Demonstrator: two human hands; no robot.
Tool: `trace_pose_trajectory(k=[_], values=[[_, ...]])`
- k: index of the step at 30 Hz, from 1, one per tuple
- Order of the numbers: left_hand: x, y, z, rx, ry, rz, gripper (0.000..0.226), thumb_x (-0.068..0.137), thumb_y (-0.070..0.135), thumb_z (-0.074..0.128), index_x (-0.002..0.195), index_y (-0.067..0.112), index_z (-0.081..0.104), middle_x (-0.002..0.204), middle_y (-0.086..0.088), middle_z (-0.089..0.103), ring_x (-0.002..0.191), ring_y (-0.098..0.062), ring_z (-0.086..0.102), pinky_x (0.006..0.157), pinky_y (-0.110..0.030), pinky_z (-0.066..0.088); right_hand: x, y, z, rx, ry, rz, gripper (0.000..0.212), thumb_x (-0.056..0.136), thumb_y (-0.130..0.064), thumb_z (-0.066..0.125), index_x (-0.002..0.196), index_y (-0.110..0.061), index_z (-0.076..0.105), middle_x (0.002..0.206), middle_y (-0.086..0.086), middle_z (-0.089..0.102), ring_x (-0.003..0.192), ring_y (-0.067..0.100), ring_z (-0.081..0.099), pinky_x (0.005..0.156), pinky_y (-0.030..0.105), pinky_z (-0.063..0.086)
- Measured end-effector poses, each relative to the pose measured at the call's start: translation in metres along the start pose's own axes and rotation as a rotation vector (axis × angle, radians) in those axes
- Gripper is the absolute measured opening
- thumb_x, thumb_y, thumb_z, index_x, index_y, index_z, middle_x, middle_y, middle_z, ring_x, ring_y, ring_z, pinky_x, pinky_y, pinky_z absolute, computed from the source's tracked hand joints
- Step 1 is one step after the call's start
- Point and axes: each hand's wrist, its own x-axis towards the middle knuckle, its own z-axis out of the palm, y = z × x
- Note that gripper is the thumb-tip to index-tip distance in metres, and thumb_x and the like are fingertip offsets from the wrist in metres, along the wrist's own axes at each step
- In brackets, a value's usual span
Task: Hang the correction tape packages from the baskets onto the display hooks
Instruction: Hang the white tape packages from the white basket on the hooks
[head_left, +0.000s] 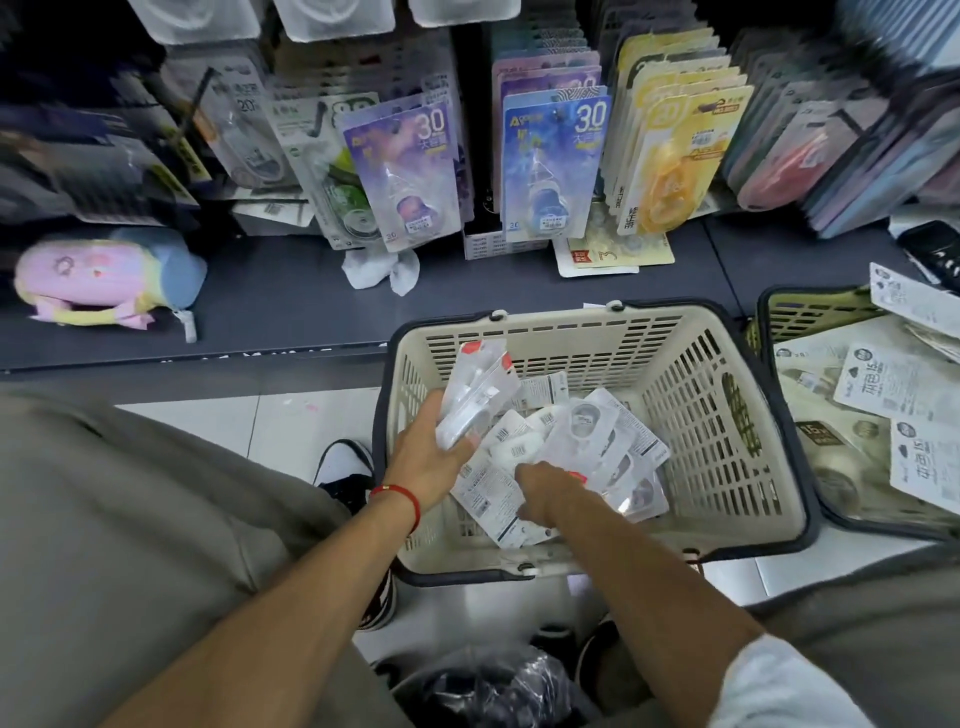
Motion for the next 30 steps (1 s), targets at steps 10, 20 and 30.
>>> trace_pose_trajectory(k=[10, 20, 30], values=[[-0.005, 0.006, -0.005, 0.137, 0.001, 0.133, 0.052, 0.101, 0.024, 0.067, 0.141, 0.048, 0.044, 0.128, 0.006, 0.065, 0.115, -0.018, 0.063, 0.093, -0.039, 0.054, -0.031, 0.032, -0.057, 0.916, 0.104, -0.010, 0.018, 0.103, -0.005, 0.057, 0.092, 0.001, 0.070, 0.100, 0.022, 0.072, 0.086, 0.029, 0.072, 0.077, 0.038, 0.064], [0.002, 0.016, -0.004, 0.266, -0.225, 0.244, 0.055, 0.100, 0.043, 0.068, 0.141, 0.063, 0.036, 0.145, 0.010, 0.055, 0.119, -0.012, 0.056, 0.095, -0.035, 0.048, -0.077, 0.042, -0.108, 1.623, 0.117, -0.133, 0.015, 0.096, 0.001, 0.068, 0.103, 0.010, 0.078, 0.110, 0.024, 0.077, 0.076, 0.022, 0.073, 0.066, 0.022, 0.062], [-0.003, 0.008, 0.004, -0.297, -0.162, -0.097, 0.062, 0.079, 0.044, 0.090, 0.128, 0.057, 0.054, 0.125, 0.014, 0.071, 0.108, -0.018, 0.075, 0.080, -0.051, 0.066, -0.039, 0.049, -0.070, 1.190, 0.228, 0.055, 0.034, 0.110, -0.033, 0.053, 0.117, -0.005, 0.071, 0.127, 0.026, 0.071, 0.101, 0.035, 0.078, 0.089, 0.043, 0.065]])
